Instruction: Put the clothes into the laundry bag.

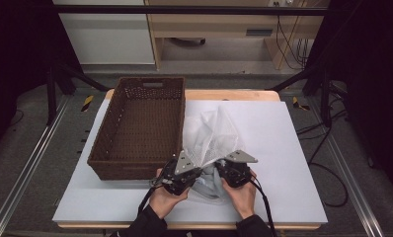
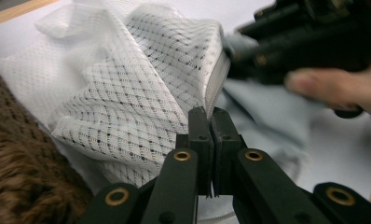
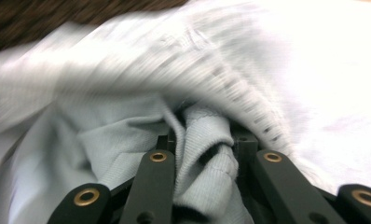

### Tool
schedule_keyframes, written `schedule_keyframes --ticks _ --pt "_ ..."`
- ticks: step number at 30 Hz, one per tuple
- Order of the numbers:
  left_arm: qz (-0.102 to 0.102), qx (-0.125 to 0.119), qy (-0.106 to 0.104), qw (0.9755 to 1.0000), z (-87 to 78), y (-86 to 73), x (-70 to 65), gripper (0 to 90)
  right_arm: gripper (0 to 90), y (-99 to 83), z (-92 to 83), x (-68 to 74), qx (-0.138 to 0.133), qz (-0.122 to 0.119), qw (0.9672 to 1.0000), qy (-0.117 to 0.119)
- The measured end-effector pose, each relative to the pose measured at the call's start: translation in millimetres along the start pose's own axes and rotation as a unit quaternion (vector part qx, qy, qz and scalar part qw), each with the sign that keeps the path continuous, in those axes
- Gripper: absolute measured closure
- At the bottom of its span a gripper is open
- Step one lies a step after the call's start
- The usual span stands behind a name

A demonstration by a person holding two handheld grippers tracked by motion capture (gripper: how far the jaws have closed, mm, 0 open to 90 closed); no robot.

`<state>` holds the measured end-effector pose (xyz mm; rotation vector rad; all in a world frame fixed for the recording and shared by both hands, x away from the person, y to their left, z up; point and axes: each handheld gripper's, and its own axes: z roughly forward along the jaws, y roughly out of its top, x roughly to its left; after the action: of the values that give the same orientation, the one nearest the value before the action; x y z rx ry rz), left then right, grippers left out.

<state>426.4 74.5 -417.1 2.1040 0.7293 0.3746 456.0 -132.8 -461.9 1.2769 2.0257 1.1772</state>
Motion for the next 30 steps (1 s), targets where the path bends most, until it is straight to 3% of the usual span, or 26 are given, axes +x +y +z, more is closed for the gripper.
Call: schedule_keyframes --ticks 2,4,6,8,12,15,19,21,24,26,30 --pt "0.006 0.002 -0.003 1.0000 1.8 0.7 -2.4 88.1 76.0 0.5 -0.1 -3.3 -0.012 0.014 0.9995 -0.027" --pt "0.010 0.014 -0.003 0.9998 6.5 -0.6 -4.7 87.8 75.2 -1.5 4.7 0.6 -0.014 0.002 0.9987 -0.049" --pt "0.013 0.027 0.002 0.9996 13.2 -4.3 -5.4 87.8 72.0 -3.0 12.8 3.9 0.006 -0.017 0.9985 -0.052" --pt "0.011 0.038 0.005 0.9992 19.3 -8.2 -3.6 87.8 66.2 -2.6 13.3 1.2 0.011 -0.025 0.9989 -0.038" --pt "0.006 0.045 0.014 0.9989 27.0 -13.4 0.3 87.8 51.5 -0.1 -6.4 -11.9 0.014 -0.011 0.9995 0.028" --pt "0.005 0.043 0.018 0.9989 29.0 -14.9 0.8 87.8 36.8 -4.5 -28.6 -15.4 0.006 -0.018 0.9988 0.045" --pt "0.002 0.039 0.020 0.9991 29.8 -14.6 1.0 87.7 32.2 -17.9 -54.4 -25.4 -0.009 -0.023 0.9980 0.057" --pt "0.000 0.036 0.021 0.9991 30.4 -14.6 1.3 87.6 32.7 -25.0 -56.3 -27.1 -0.001 -0.020 0.9976 0.066" --pt "0.001 0.037 0.021 0.9991 30.0 -14.2 1.1 87.6 37.3 -31.7 -41.5 -21.6 0.030 -0.023 0.9963 0.077" --pt "0.000 0.034 0.017 0.9993 29.3 -13.3 0.7 87.6 46.3 -32.2 -28.5 -16.3 0.042 -0.034 0.9951 0.083" --pt "0.001 0.025 0.009 0.9997 24.6 -8.9 -0.8 87.8 69.5 -27.9 -16.1 -9.6 0.043 -0.031 0.9943 0.092"
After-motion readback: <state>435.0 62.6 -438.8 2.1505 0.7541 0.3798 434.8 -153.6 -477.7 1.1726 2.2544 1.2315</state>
